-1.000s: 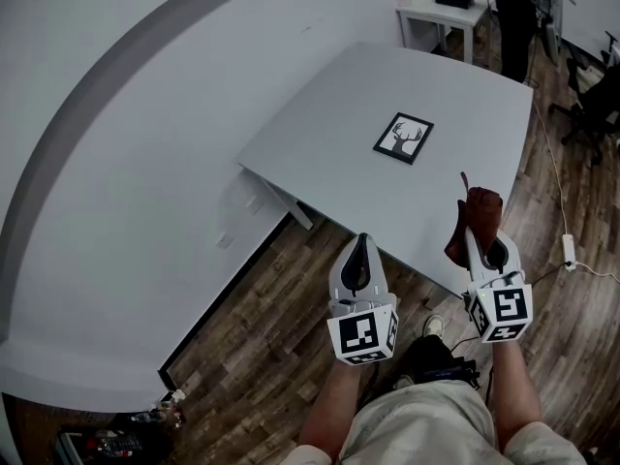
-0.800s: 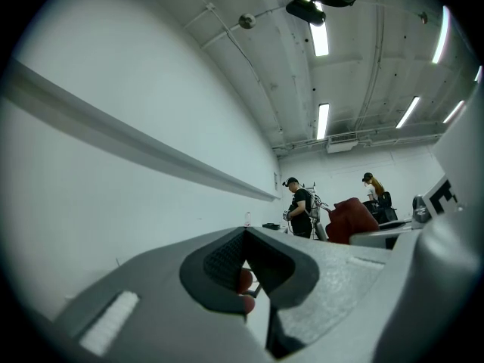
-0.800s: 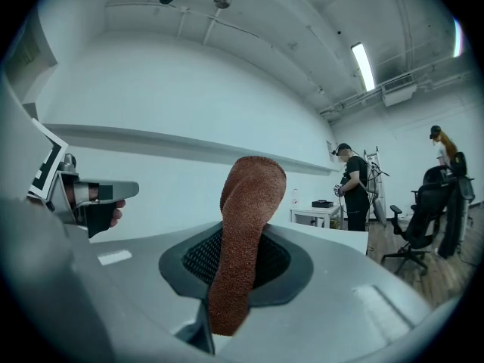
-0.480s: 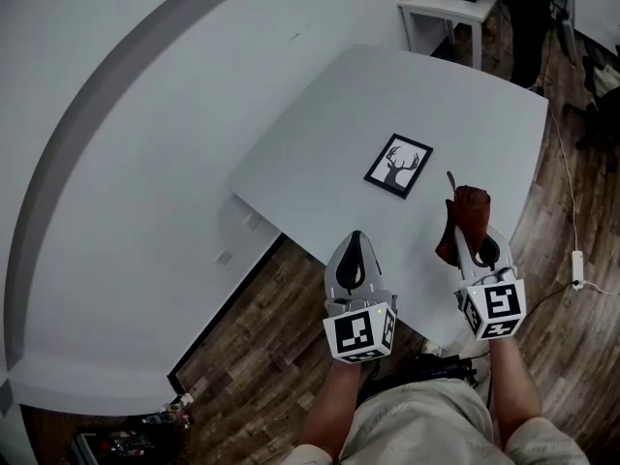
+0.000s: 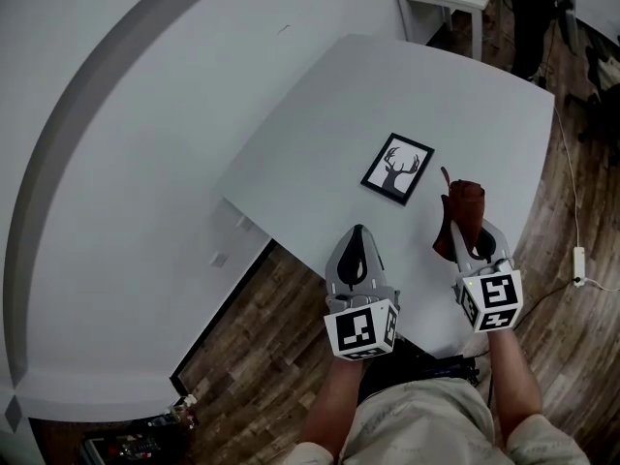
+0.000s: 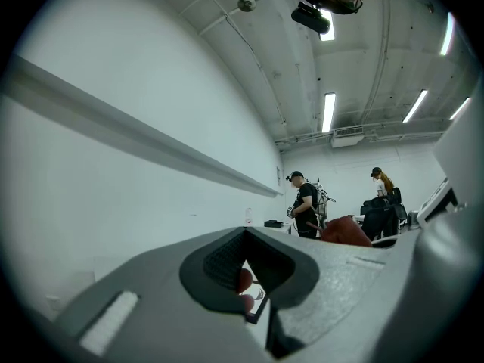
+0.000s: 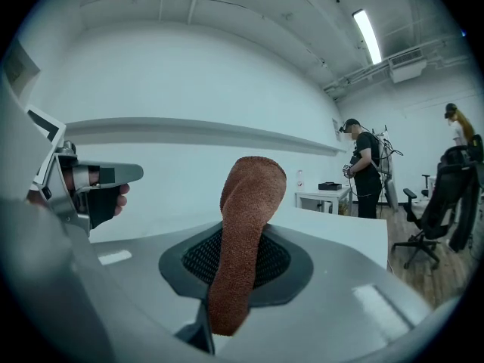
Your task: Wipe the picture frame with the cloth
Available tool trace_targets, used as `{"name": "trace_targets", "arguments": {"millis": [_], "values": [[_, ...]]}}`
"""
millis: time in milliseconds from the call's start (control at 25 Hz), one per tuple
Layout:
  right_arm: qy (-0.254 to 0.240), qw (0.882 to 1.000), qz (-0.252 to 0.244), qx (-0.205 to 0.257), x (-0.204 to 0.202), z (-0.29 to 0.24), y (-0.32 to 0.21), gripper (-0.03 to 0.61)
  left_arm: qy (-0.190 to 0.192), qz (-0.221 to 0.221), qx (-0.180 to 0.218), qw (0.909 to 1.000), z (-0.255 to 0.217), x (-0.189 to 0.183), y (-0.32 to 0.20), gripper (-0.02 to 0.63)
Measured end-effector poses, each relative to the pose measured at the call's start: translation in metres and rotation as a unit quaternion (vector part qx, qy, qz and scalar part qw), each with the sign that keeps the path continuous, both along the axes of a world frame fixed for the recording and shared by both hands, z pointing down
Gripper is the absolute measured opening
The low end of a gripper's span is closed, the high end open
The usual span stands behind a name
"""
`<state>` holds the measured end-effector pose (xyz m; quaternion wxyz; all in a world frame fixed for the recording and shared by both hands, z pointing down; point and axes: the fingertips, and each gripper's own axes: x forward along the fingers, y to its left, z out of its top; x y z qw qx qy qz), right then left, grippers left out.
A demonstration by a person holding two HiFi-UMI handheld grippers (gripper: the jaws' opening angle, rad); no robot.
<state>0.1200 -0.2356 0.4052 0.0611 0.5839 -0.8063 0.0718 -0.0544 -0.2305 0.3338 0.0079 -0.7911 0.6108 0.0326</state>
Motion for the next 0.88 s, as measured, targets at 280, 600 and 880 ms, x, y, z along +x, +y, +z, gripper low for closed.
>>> {"name": "trace_targets", "arguments": {"millis": [280,600,880], "values": [[0.014,0.999,0.009,-0.036,-0.02,0.026,-0.06,0.095,0.003,0.013,-0.002,0.9999,0.014,-0.012,-0.044,0.0],[0.006,0.993,0.002,-0.115,-0.049,0.085,-0.176,0.095,-0.01,0.027,-0.019,0.9994,0.054,-0.025,-0.093,0.0],[-0.034,0.968,-0.004,-0.248,-0.078,0.16,-0.279,0.095,0.015,0.025,-0.026,0.9992,0.072,-0.036,-0.122,0.0]]}}
